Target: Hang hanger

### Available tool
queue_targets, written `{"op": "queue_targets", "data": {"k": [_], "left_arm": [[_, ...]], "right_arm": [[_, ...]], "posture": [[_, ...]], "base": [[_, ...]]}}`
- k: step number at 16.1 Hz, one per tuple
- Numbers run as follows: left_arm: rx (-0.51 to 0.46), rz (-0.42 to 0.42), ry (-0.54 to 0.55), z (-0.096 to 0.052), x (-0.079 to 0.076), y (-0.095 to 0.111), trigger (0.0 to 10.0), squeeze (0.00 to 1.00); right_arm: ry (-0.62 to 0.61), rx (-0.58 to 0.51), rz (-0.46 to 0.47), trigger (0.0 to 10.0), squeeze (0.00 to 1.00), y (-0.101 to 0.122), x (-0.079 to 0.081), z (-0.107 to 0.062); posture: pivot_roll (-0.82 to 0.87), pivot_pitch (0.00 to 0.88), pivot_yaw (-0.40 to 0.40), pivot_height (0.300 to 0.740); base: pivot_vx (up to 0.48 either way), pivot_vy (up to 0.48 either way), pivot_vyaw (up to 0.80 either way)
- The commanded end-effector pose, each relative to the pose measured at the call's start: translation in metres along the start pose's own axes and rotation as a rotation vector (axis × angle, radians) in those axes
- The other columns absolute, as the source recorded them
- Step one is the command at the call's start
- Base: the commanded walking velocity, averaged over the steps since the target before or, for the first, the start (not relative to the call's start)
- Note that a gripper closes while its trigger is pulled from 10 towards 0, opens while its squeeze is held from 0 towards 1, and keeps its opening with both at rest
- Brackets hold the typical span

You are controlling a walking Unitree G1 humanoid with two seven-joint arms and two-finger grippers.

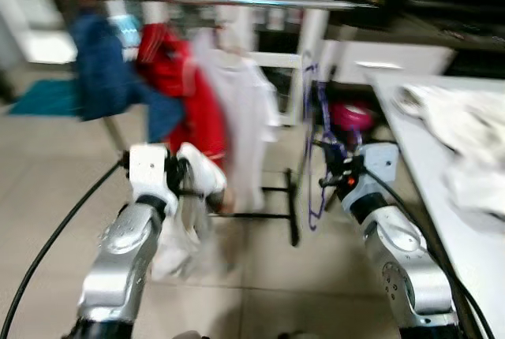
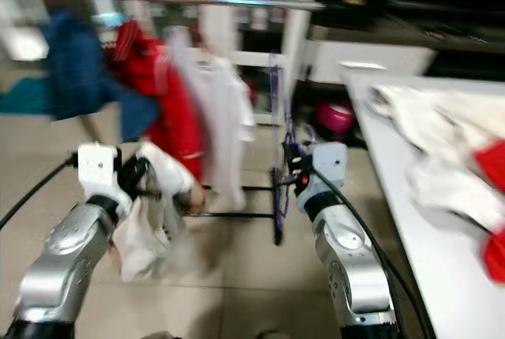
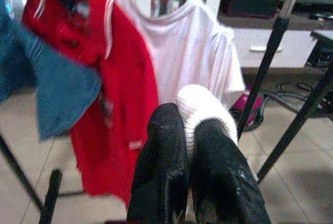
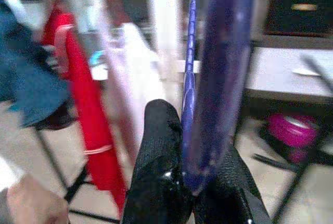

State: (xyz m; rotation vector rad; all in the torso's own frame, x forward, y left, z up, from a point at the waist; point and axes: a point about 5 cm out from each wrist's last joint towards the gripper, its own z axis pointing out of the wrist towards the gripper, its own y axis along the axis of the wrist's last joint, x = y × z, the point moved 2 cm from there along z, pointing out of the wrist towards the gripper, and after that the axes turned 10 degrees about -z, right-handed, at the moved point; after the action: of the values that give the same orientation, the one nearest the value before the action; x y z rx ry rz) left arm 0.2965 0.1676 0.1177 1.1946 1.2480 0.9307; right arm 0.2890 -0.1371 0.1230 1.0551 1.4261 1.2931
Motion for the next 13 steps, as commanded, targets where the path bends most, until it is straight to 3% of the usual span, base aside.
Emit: {"op": "queue_targets", "data": {"k": [1,3,7,10,13], "left_arm": [[0.008,-0.027,0.015,0.002,0.005,0.004,10.0,0.0],[0.024,-0.039,-0.045,0.002,0.0,0.004,10.0,0.0],[0.015,0.11,-0.084,0.001,-0.011,0.001,10.0,0.0],[0.047,0.132,-0.114,-0.004,-0.017,-0.004,10.0,0.0],[0.028,0.117,-0.125,0.0,-0.023,-0.002,10.0,0.0]], "right_arm": [[-0.04,-0.014,0.006,10.0,0.0,0.005,-0.006,-0.001],[-0.027,-0.031,0.009,10.0,0.0,0.012,-0.005,-0.003],[0.014,0.004,-0.033,10.0,0.0,0.009,0.001,-0.01],[0.019,0.03,-0.019,10.0,0.0,0.005,0.005,-0.012],[0.017,0.07,-0.04,10.0,0.0,0.001,0.005,-0.006]], "posture": [[-0.03,0.0,0.023,0.74],[-0.05,0.0,0.032,0.74],[-0.03,0.0,0.013,0.74],[-0.02,0.0,-0.002,0.74],[-0.01,0.0,-0.001,0.74]], "base": [[0.0,0.0,-0.8],[0.0,0.0,-0.8],[0.0,0.0,-0.8],[0.0,0.0,-0.8],[0.0,0.0,-0.8]]}}
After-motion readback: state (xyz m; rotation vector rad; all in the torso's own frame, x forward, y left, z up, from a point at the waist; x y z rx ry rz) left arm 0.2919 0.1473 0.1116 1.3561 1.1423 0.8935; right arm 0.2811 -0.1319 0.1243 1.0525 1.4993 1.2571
